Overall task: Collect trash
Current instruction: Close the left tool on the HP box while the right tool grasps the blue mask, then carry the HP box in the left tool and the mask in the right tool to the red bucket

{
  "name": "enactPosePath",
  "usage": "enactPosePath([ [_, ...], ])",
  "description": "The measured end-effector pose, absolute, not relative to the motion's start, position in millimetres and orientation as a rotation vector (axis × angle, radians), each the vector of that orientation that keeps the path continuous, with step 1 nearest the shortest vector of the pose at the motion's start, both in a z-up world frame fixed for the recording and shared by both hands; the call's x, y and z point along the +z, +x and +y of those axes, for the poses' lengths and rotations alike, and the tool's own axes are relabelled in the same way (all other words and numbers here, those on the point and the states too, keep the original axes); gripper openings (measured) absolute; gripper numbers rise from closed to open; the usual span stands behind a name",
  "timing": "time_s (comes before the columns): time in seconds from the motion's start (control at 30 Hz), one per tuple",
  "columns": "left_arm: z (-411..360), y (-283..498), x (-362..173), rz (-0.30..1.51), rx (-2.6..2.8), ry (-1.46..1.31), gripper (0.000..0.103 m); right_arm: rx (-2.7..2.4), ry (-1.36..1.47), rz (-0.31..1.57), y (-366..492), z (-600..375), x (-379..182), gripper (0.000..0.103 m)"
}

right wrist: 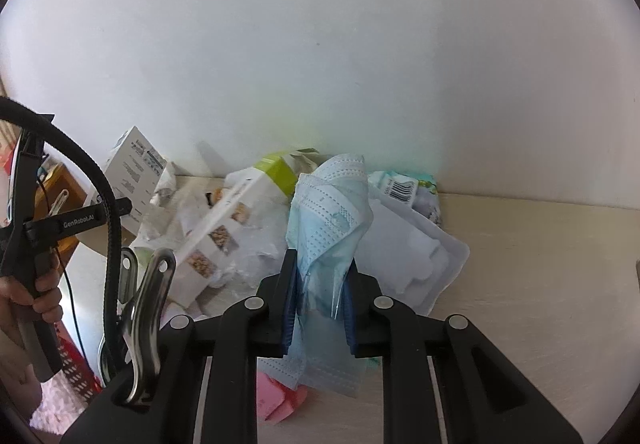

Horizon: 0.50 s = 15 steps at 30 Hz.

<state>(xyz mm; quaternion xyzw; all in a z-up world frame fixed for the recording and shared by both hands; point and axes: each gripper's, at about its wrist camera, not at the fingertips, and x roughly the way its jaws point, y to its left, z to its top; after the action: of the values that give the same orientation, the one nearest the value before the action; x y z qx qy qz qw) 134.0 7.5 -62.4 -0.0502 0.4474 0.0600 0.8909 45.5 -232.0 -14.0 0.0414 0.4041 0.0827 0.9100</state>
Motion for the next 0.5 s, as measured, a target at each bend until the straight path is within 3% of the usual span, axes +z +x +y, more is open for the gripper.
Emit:
enactPosePath([
  [0.5,9.8,83.0,-38.7,0.922,0.137,-0.101,0.032,0.193,0.077,0.818,22.5,-214.2,-7.0,0.020],
])
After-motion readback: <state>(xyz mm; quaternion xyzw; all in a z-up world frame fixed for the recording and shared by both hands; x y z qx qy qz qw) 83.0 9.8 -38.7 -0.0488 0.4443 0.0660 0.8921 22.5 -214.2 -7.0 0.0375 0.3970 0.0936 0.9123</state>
